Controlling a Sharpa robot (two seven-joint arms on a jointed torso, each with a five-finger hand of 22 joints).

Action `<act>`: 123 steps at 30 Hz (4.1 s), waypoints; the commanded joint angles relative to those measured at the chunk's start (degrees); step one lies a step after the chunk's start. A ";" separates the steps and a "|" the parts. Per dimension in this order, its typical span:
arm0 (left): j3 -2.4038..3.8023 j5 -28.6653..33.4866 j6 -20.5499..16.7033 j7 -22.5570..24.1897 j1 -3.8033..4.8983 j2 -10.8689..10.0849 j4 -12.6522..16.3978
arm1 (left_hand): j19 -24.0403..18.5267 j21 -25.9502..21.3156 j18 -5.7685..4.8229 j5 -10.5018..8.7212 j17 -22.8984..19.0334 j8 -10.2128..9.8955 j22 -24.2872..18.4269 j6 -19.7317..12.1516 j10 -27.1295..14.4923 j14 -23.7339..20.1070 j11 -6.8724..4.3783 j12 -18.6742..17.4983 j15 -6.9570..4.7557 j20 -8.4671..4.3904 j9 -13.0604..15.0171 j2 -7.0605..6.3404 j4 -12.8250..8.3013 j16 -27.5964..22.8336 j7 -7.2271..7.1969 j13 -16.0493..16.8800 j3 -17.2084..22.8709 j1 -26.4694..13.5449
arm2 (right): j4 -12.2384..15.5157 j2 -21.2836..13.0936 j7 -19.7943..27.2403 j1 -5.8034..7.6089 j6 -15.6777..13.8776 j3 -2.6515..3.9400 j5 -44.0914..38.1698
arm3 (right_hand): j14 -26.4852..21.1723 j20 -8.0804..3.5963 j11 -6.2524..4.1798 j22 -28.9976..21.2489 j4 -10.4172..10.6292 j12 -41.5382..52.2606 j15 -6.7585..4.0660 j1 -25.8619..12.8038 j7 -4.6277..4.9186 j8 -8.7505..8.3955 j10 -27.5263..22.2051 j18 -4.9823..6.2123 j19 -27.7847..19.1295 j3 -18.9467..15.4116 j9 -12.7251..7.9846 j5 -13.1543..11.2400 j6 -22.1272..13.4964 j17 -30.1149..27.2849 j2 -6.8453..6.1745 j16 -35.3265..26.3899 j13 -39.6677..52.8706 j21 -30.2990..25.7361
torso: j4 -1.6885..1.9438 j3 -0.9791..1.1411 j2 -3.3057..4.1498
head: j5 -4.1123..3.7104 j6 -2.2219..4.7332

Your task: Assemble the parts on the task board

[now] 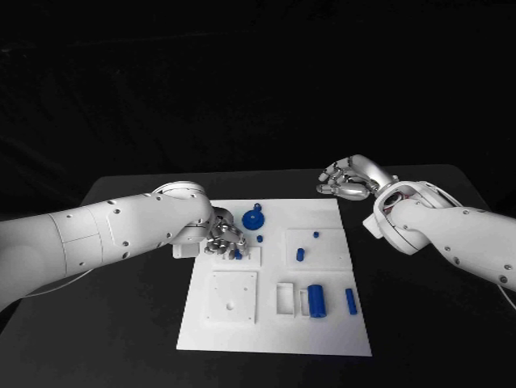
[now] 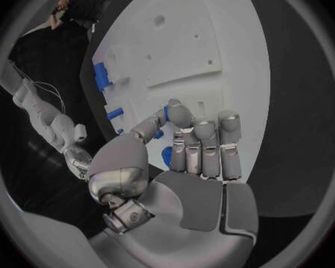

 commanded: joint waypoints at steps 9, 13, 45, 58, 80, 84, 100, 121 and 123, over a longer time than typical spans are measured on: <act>-0.31 -0.91 -0.79 -0.43 -0.59 -1.07 0.64 | -0.42 -0.53 0.29 -3.85 -0.18 -0.99 0.79 -0.16 -0.35 -0.37 0.05 -0.13 -0.36 -7.24 0.27 -2.87 1.38 0.11 0.11 -0.18 -0.99 0.14 | 0.08 -0.07 0.39 -0.01 0.58 0.02 -0.18 | -0.54 0.30 -0.03 0.07 -0.23 0.24 -0.02 0.29 0.05 -0.31 -0.42 0.88 0.18 -0.04 -0.10 0.43 -0.58 -0.08 0.10 0.29 -0.12 -0.40 | 0.00 -0.07 0.00 | -0.13 0.15; -0.27 -1.07 -1.32 -0.42 -0.58 -1.88 1.13 | -0.42 -0.60 0.28 -4.43 -0.24 -1.22 0.77 -0.09 -0.40 -0.42 0.08 -0.14 -0.39 -7.22 0.36 -4.23 2.01 0.08 0.14 -0.23 -1.52 -0.07 | 0.05 -0.10 0.41 -0.02 0.53 0.02 -0.18 | -0.54 0.31 -0.02 0.08 -0.22 0.25 -0.02 0.28 0.05 -0.31 -0.42 0.88 0.18 -0.05 -0.10 0.45 -0.59 -0.09 0.10 0.29 -0.14 -0.41 | 0.04 -0.08 -0.01 | -0.18 0.22; 5.72 6.52 -3.60 2.30 0.16 -6.98 -0.39 | -7.69 -8.07 -1.36 -0.24 -4.93 -10.23 -1.44 -8.67 -9.88 -8.63 4.18 -8.35 4.01 -4.40 -7.28 -3.87 -0.17 -7.52 4.49 -4.11 -10.79 -0.97 | -0.50 -0.15 0.42 -0.02 0.50 0.02 -0.19 | -0.59 0.33 0.01 0.15 -0.18 0.31 0.00 0.15 0.09 -0.34 -0.48 0.88 0.17 -0.15 -0.12 0.59 -0.67 -0.14 0.12 0.30 -0.27 -0.49 | 0.06 0.02 -0.01 | -0.24 1.17; 5.72 1.67 -6.44 3.19 0.48 -4.54 -4.55 | -9.30 -11.97 -1.26 2.04 -7.28 -11.25 -2.66 -13.83 -11.82 -10.59 6.35 -13.47 7.05 -1.39 -13.10 -3.09 -0.96 -11.64 6.75 -6.50 -10.32 1.38 | -0.37 -0.02 0.42 -0.02 0.56 0.02 -0.19 | -0.59 0.32 0.03 0.18 -0.18 0.34 0.00 0.14 0.10 -0.35 -0.49 0.88 0.17 -0.17 -0.12 0.64 -0.71 -0.16 0.12 0.31 -0.31 -0.52 | 0.05 0.07 0.03 | -0.06 1.74; 5.70 0.18 -5.45 4.86 -0.40 1.75 -14.13 | -7.75 -11.20 -0.83 2.46 -5.82 -6.66 -1.09 -11.74 -10.19 -9.29 5.00 -11.07 6.03 -1.98 -10.80 -2.37 -0.46 -8.87 5.34 -4.53 -12.24 2.06 | -0.40 0.39 0.52 -0.02 0.50 0.02 -0.19 | -0.60 0.32 0.04 0.21 -0.17 0.38 0.01 0.13 0.12 -0.37 -0.50 0.88 0.18 -0.18 -0.13 0.69 -0.75 -0.18 0.18 0.32 -0.37 -0.56 | -0.12 -0.06 0.13 | -0.50 1.77; 5.69 0.18 -5.35 5.38 -1.05 2.24 -15.13 | -7.51 -10.98 -0.94 2.62 -5.21 -4.33 -0.23 -12.04 -10.53 -9.48 4.63 -9.55 5.60 -2.41 -7.92 -2.50 -0.17 -7.61 4.92 -3.40 -12.75 2.41 | -0.40 0.38 0.53 -0.02 0.50 0.02 -0.19 | -0.61 0.32 0.05 0.22 -0.18 0.39 0.01 0.13 0.12 -0.38 -0.51 0.88 0.17 -0.18 -0.13 0.70 -0.77 -0.19 0.18 0.33 -0.38 -0.57 | -0.15 -0.02 0.12 | -0.48 1.72; 5.68 1.51 -4.03 6.60 -1.42 3.19 -16.08 | -7.25 -10.90 -1.03 2.09 -4.86 -2.43 0.60 -12.57 -10.90 -9.63 4.32 -8.13 5.17 -2.87 -5.09 -2.90 0.87 -6.56 4.59 -2.49 -13.07 2.12 | -0.48 0.53 0.56 -0.02 0.53 0.02 -0.19 | -0.62 0.32 0.06 0.25 -0.19 0.43 0.01 0.13 0.14 -0.39 -0.53 0.88 0.17 -0.20 -0.14 0.74 -0.80 -0.22 0.17 0.34 -0.44 -0.61 | 0.01 -0.03 0.01 | -0.64 1.47; 5.69 2.09 -4.05 7.81 -2.37 4.91 -19.44 | -7.49 -11.01 -1.21 1.43 -4.91 -2.30 0.93 -13.23 -11.43 -10.04 4.44 -7.87 5.17 -2.94 -4.46 -1.70 0.87 -6.38 4.72 -2.31 -13.13 2.45 | -0.40 0.54 0.54 -0.02 0.52 0.02 -0.21 | -0.63 0.32 0.07 0.30 -0.20 0.48 0.01 0.14 0.15 -0.39 -0.55 0.88 0.19 -0.21 -0.14 0.77 -0.83 -0.25 0.19 0.36 -0.52 -0.66 | -0.05 0.07 0.06 | -0.80 1.52; 5.69 2.13 -3.82 7.86 -2.41 5.05 -19.59 | -7.53 -11.04 -1.22 1.36 -4.92 -2.33 0.94 -13.29 -11.49 -10.09 4.46 -7.88 5.18 -2.94 -4.45 -1.68 0.91 -6.39 4.73 -2.32 -13.15 2.42 | -0.40 0.54 0.53 -0.02 0.52 0.02 -0.21 | -0.63 0.32 0.07 0.30 -0.20 0.49 0.01 0.14 0.15 -0.39 -0.55 0.88 0.19 -0.21 -0.14 0.77 -0.83 -0.25 0.19 0.36 -0.53 -0.66 | -0.04 0.06 0.06 | -0.81 1.49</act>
